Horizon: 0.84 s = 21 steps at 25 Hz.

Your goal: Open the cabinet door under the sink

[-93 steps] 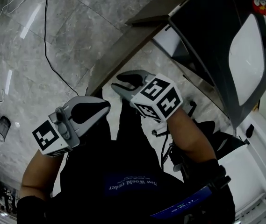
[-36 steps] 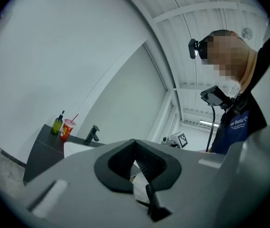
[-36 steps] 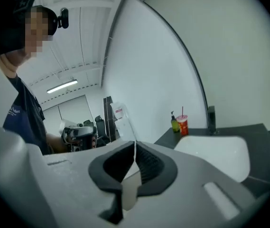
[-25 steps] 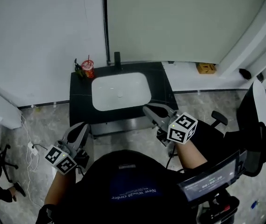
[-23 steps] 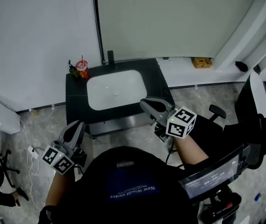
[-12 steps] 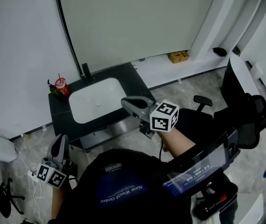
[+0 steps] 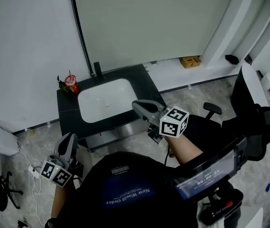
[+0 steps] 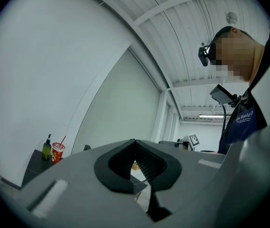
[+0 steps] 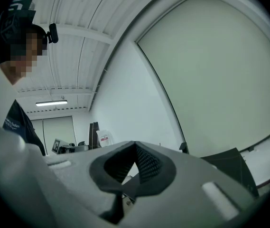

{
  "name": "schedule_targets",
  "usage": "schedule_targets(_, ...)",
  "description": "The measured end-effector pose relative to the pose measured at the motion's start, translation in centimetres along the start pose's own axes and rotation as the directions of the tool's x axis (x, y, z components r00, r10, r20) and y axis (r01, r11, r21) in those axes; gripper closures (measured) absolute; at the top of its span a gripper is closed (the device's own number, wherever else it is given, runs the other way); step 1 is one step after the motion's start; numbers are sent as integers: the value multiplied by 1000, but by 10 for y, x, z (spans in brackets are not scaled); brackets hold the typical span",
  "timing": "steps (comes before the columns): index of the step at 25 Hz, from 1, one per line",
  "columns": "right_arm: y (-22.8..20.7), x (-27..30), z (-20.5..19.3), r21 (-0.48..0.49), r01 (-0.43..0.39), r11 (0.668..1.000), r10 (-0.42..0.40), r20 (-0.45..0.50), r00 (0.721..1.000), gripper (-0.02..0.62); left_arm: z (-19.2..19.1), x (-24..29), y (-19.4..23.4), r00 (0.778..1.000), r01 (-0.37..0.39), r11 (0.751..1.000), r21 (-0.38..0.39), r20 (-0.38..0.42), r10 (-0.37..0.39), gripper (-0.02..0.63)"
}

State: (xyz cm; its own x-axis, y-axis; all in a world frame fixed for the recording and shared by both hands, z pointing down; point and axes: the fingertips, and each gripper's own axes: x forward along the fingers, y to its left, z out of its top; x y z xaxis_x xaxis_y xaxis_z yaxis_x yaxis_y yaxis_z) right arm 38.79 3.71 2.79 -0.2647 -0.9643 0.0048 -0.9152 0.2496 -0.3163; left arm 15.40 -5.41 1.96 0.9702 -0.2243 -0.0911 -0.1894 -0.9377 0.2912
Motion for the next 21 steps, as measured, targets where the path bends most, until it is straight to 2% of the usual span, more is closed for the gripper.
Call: schedule_targets(21, 8, 9, -13, -25, -37, 999, 36, -42, 998, 595, -6, -11, 4, 1000, -28, 1000, -11, -1, 28, 603)
